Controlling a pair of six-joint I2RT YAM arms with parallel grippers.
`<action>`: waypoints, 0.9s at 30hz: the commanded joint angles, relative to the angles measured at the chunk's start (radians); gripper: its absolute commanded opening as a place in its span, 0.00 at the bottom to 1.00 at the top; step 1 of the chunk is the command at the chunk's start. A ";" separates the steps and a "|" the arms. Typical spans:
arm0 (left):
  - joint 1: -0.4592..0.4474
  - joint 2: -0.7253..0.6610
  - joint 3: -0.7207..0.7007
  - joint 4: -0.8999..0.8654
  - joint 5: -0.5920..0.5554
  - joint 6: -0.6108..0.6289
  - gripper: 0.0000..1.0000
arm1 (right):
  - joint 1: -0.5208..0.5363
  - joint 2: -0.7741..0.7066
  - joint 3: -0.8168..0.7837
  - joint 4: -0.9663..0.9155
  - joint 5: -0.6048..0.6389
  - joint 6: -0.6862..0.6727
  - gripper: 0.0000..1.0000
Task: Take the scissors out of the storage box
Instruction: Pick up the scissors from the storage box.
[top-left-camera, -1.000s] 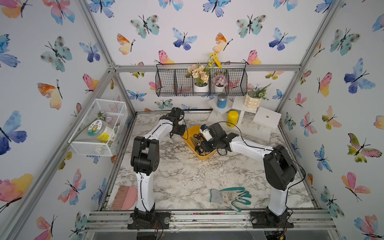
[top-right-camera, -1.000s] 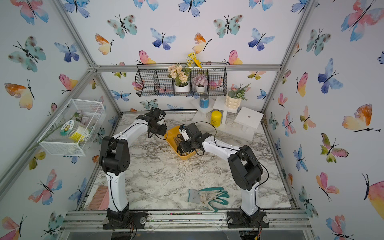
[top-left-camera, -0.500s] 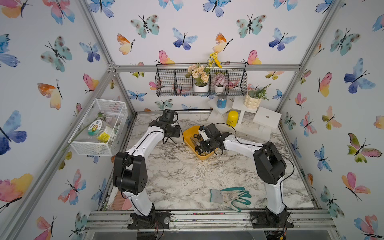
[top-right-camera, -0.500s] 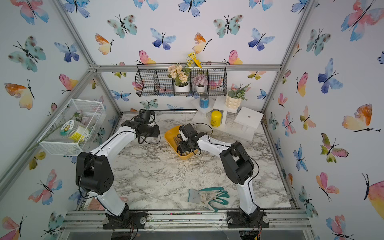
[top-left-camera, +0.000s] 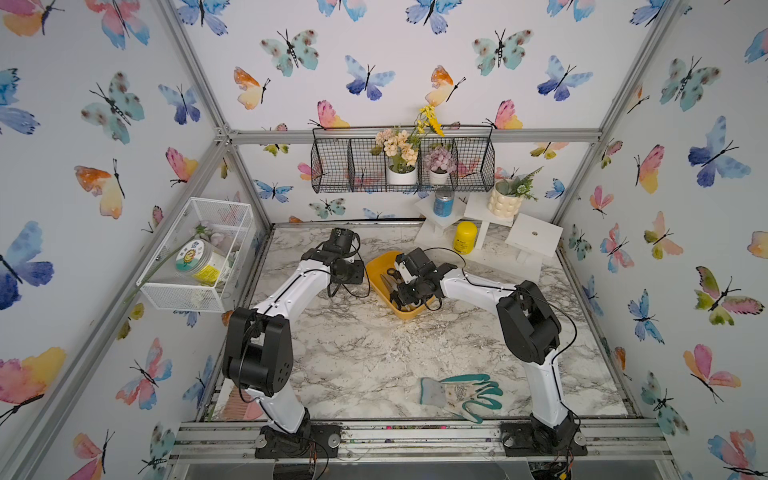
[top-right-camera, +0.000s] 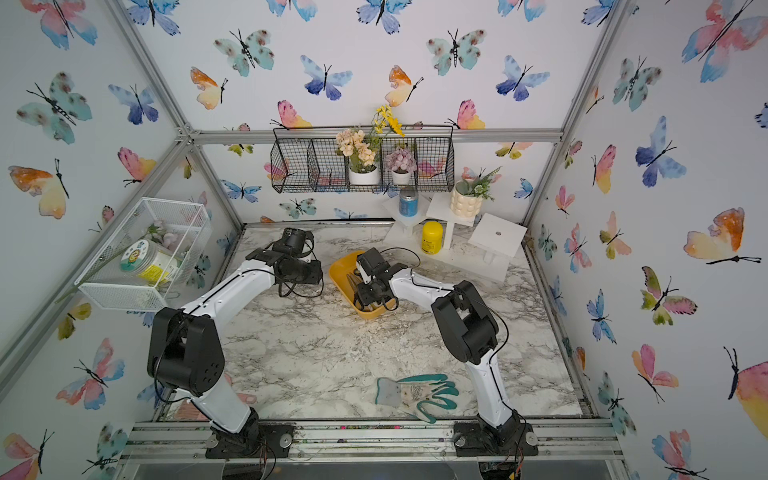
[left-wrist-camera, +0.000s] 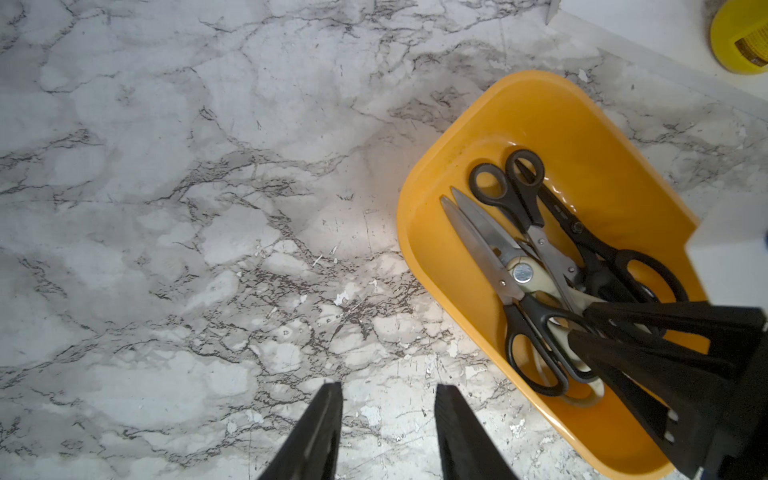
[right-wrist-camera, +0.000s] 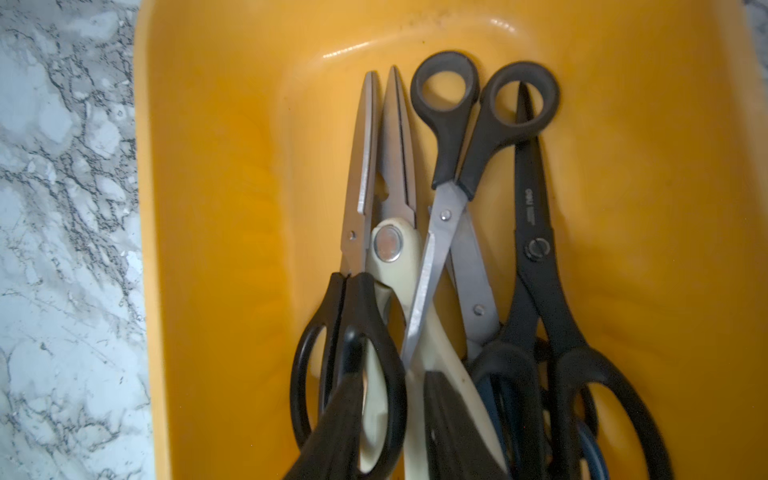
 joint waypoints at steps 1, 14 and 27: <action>-0.001 -0.017 0.027 0.008 0.010 -0.001 0.41 | 0.000 0.024 0.025 -0.052 0.013 0.011 0.30; -0.001 -0.013 0.046 0.007 -0.007 0.003 0.40 | 0.001 0.038 0.061 -0.069 0.033 0.037 0.17; -0.001 -0.032 0.005 0.007 -0.020 -0.055 0.39 | -0.002 -0.035 0.114 -0.078 0.110 0.102 0.09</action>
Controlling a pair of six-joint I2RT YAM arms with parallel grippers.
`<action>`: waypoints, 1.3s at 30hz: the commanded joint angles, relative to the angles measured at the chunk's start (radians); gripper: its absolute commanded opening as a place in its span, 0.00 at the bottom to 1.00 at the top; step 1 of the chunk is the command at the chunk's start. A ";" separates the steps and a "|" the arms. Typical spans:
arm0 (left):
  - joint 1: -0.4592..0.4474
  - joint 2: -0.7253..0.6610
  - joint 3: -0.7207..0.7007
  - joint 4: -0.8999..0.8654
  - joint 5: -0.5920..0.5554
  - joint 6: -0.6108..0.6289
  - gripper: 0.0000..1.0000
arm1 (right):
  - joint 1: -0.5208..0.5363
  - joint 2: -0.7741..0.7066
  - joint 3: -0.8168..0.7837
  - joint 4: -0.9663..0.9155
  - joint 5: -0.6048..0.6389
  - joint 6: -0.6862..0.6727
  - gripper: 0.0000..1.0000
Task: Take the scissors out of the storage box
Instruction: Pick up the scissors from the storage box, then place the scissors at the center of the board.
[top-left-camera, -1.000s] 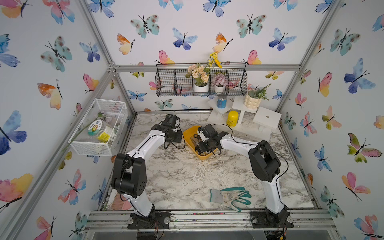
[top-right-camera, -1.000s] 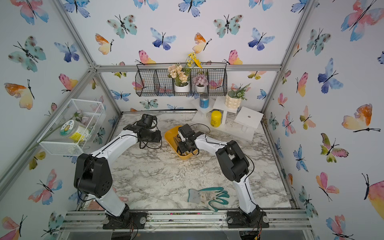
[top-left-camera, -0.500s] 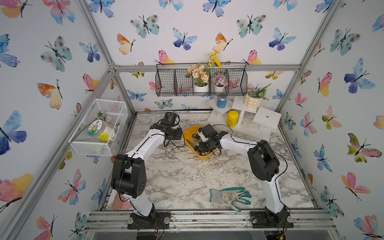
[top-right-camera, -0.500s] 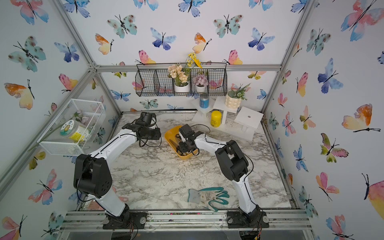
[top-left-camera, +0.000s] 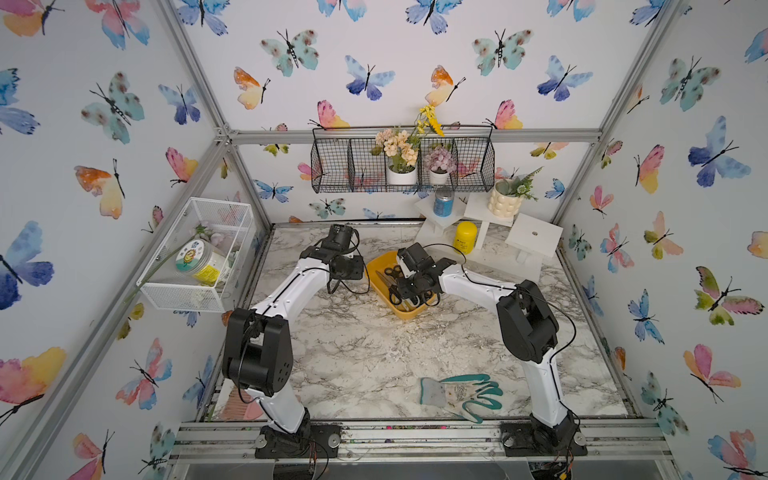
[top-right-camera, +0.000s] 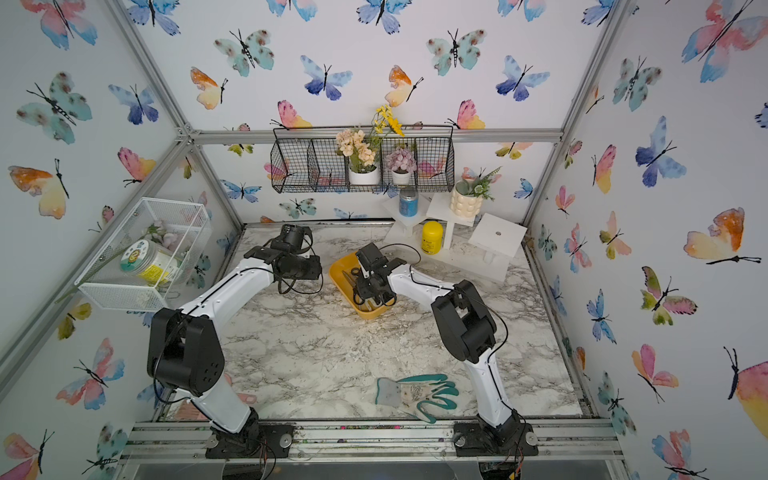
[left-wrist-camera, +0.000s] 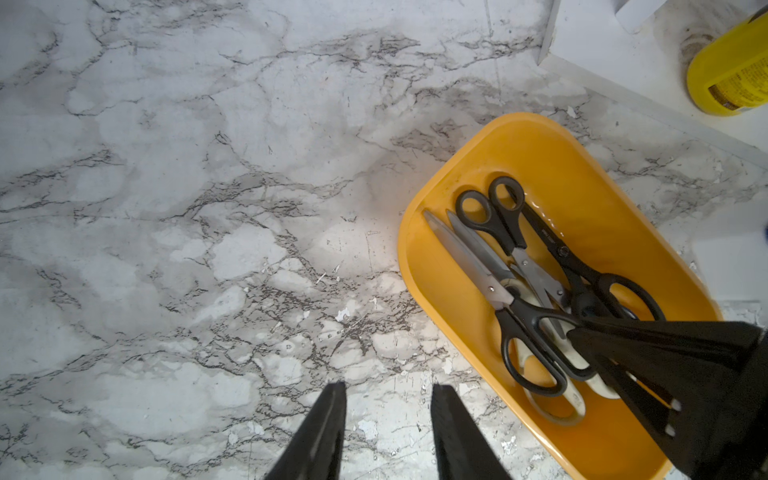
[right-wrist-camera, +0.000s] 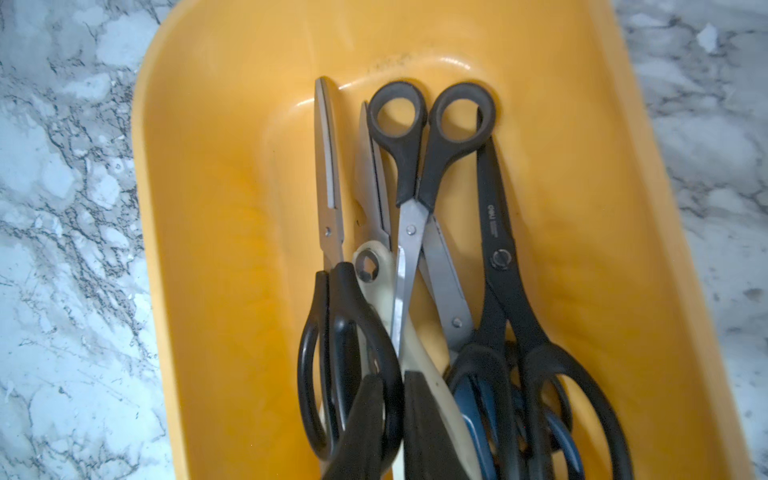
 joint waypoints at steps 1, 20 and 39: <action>-0.001 -0.033 -0.021 -0.005 -0.018 -0.026 0.39 | -0.002 -0.057 0.032 -0.028 0.061 0.022 0.09; -0.051 -0.030 -0.028 0.014 -0.048 -0.091 0.39 | -0.156 -0.345 -0.232 0.079 0.033 0.145 0.05; -0.067 -0.012 -0.008 0.021 -0.057 -0.093 0.39 | -0.377 -0.564 -0.576 0.168 -0.002 0.154 0.05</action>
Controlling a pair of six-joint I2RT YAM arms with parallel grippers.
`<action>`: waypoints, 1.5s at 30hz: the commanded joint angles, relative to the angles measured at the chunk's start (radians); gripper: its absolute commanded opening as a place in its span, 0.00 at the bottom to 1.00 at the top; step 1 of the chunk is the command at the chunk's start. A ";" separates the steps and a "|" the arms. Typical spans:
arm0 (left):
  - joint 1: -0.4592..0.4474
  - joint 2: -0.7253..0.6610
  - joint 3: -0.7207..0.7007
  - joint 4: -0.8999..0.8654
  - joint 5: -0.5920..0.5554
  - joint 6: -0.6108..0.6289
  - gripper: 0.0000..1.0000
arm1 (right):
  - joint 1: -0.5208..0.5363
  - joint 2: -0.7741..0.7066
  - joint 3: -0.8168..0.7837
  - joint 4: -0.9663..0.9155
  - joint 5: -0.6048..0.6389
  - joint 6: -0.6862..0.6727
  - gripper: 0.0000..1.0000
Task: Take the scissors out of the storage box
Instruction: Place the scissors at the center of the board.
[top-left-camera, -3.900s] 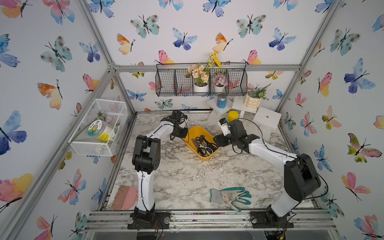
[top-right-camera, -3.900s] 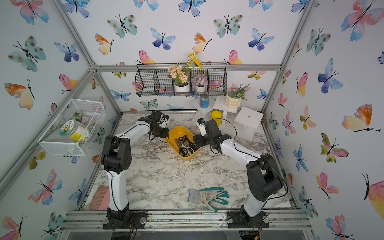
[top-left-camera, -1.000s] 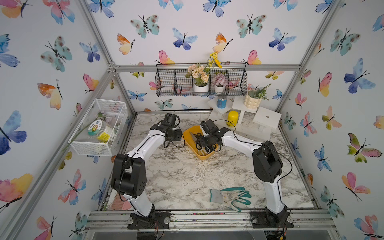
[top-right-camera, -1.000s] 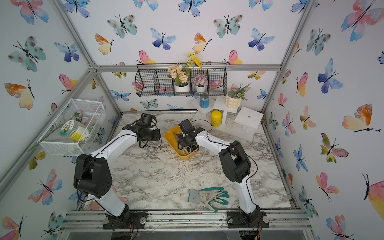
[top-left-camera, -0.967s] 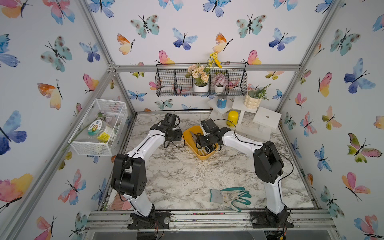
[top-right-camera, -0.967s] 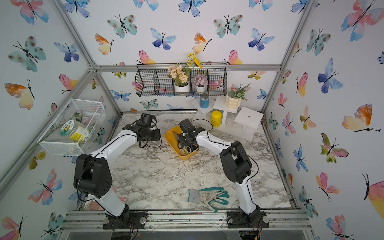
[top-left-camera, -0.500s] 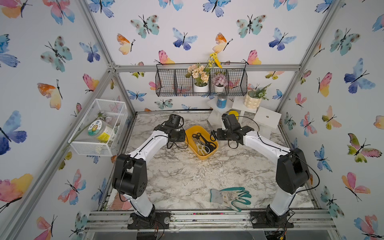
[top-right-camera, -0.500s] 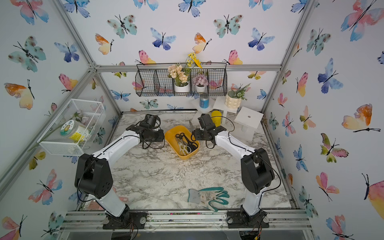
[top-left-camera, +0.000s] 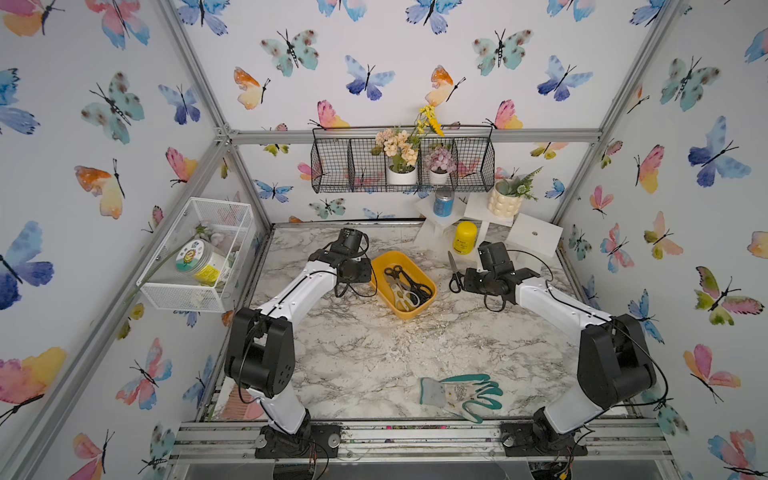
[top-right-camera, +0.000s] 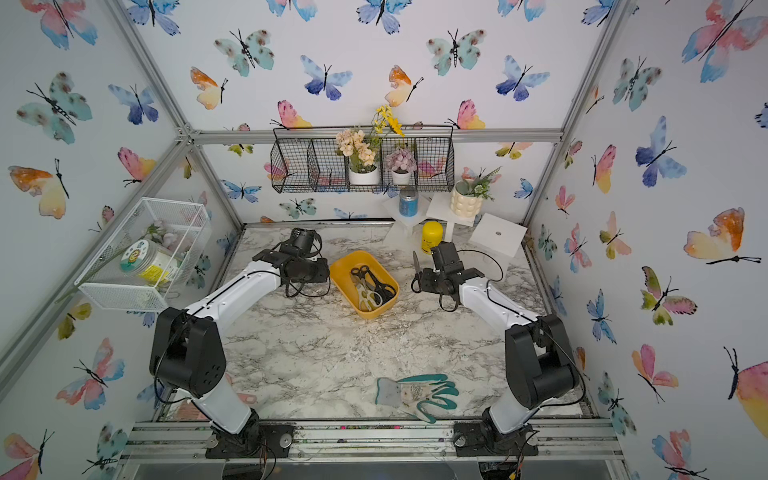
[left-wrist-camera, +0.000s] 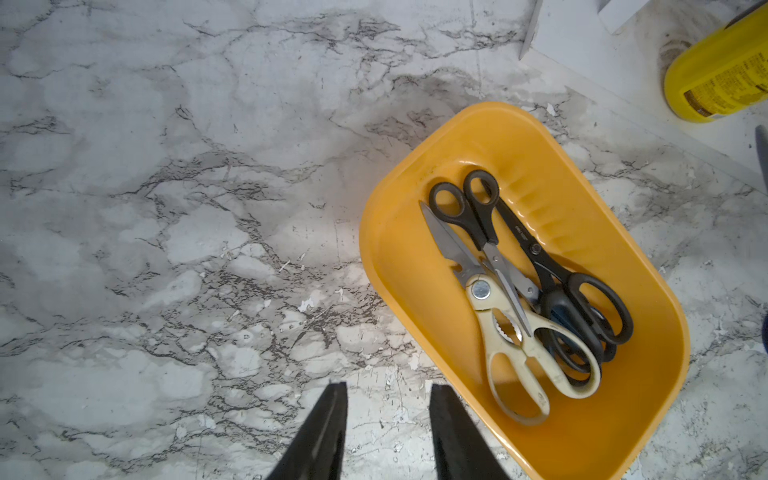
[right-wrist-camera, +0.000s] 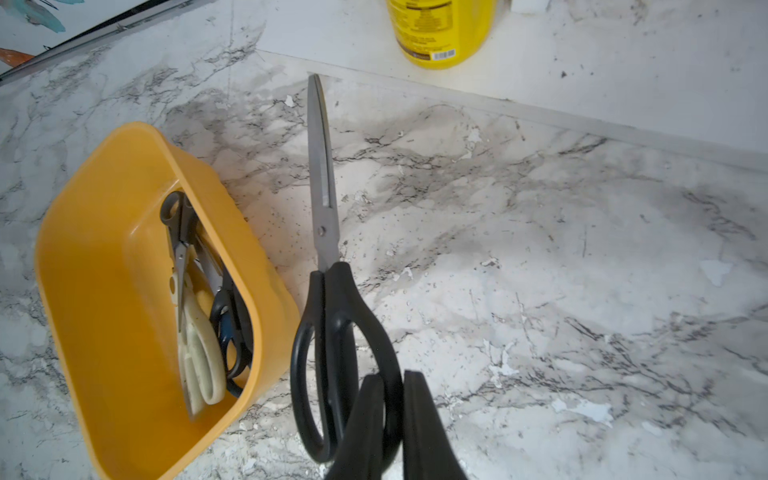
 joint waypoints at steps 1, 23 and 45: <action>-0.006 -0.011 0.011 0.001 -0.035 -0.004 0.39 | -0.026 -0.029 -0.016 0.029 -0.020 -0.018 0.05; -0.005 -0.003 -0.004 0.010 -0.046 0.001 0.39 | -0.084 0.002 -0.193 0.079 -0.140 0.019 0.04; -0.005 -0.004 -0.017 0.025 -0.041 -0.006 0.39 | -0.084 0.020 -0.319 0.095 -0.139 0.047 0.12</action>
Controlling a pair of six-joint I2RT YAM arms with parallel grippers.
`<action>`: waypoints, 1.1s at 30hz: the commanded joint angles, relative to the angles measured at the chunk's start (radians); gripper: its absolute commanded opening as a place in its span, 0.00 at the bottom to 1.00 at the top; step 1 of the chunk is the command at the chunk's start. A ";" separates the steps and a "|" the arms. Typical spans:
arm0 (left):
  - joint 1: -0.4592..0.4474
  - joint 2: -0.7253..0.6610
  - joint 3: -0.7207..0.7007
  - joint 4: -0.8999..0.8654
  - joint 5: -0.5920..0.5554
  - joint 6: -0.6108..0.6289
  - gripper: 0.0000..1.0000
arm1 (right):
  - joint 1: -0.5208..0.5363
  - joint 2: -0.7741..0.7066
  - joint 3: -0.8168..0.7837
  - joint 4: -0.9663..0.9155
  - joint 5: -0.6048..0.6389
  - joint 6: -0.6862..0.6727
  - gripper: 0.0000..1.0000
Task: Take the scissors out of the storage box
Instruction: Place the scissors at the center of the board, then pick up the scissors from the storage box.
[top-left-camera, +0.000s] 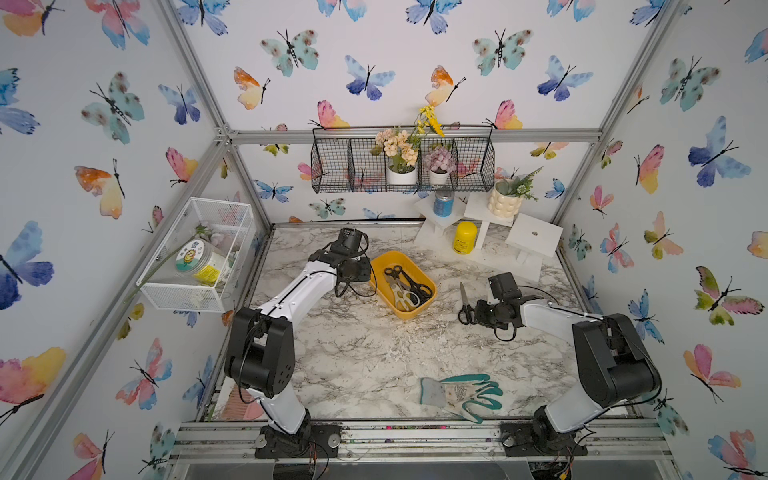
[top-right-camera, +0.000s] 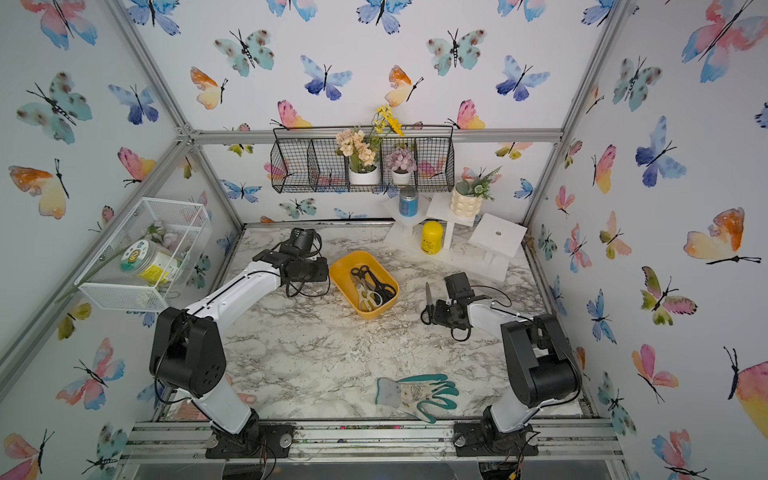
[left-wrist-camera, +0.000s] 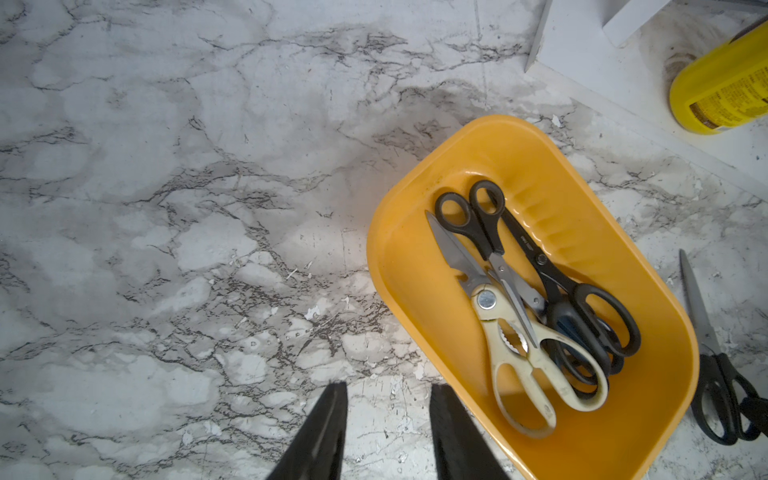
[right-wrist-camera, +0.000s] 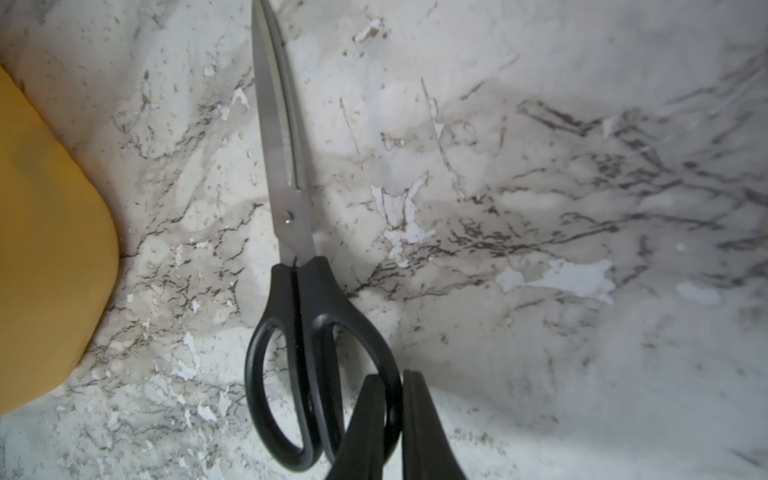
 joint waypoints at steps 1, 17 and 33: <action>-0.005 -0.002 -0.012 0.004 -0.021 -0.005 0.39 | -0.001 0.021 -0.006 -0.008 -0.004 -0.002 0.15; -0.015 0.020 0.005 0.010 0.014 -0.022 0.39 | 0.080 -0.007 0.269 -0.123 0.076 -0.169 0.29; -0.014 -0.028 -0.066 0.020 -0.002 -0.025 0.39 | 0.272 0.347 0.713 -0.139 -0.066 -0.226 0.31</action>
